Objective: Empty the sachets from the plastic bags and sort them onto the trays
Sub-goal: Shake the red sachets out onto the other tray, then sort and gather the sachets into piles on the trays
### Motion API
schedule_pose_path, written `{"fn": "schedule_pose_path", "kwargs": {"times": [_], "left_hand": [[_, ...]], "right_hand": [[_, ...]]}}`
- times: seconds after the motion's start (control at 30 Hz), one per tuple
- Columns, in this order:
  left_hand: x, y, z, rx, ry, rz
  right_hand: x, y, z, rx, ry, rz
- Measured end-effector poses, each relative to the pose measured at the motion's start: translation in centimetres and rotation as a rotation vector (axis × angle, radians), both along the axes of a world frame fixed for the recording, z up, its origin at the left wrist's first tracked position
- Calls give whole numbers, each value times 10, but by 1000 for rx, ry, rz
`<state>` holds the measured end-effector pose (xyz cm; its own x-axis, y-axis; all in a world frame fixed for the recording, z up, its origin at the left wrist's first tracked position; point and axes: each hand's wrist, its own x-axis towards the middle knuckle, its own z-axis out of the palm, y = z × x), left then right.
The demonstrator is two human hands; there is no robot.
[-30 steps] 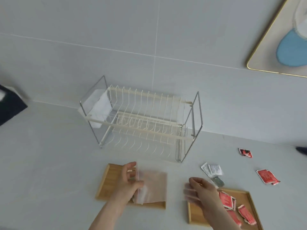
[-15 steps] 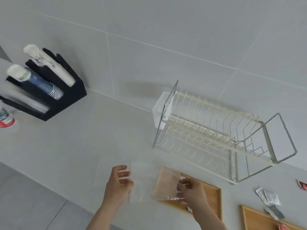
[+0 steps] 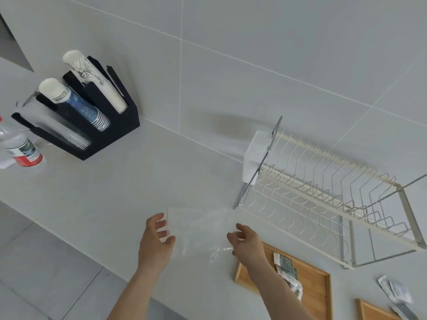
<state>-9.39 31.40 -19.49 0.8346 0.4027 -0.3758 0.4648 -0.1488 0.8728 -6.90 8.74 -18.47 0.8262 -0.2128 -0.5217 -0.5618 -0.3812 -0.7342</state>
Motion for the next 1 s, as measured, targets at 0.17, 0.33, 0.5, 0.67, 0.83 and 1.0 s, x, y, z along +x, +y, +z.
{"fn": "schedule_pose_path", "kwargs": {"times": [0.17, 0.33, 0.5, 0.67, 0.83, 1.0], "left_hand": [[2, 0, -5, 190, -34, -83], [4, -14, -8, 605, -100, -313], [10, -37, -9, 851, -173, -534], [19, -73, -9, 936, -226, -699], [19, -121, -4, 979, -282, -848], [14, -184, 4, 977, -293, -984]], "right_hand": [[-4, 1, 3, -311, -24, 361], [-13, -9, -6, -706, -147, 607], [-19, -26, -9, -890, -237, 611], [-29, -59, -4, -939, -224, 576], [-46, -103, 0, -917, -168, 483], [-66, -162, -1, -879, -116, 373]]}}
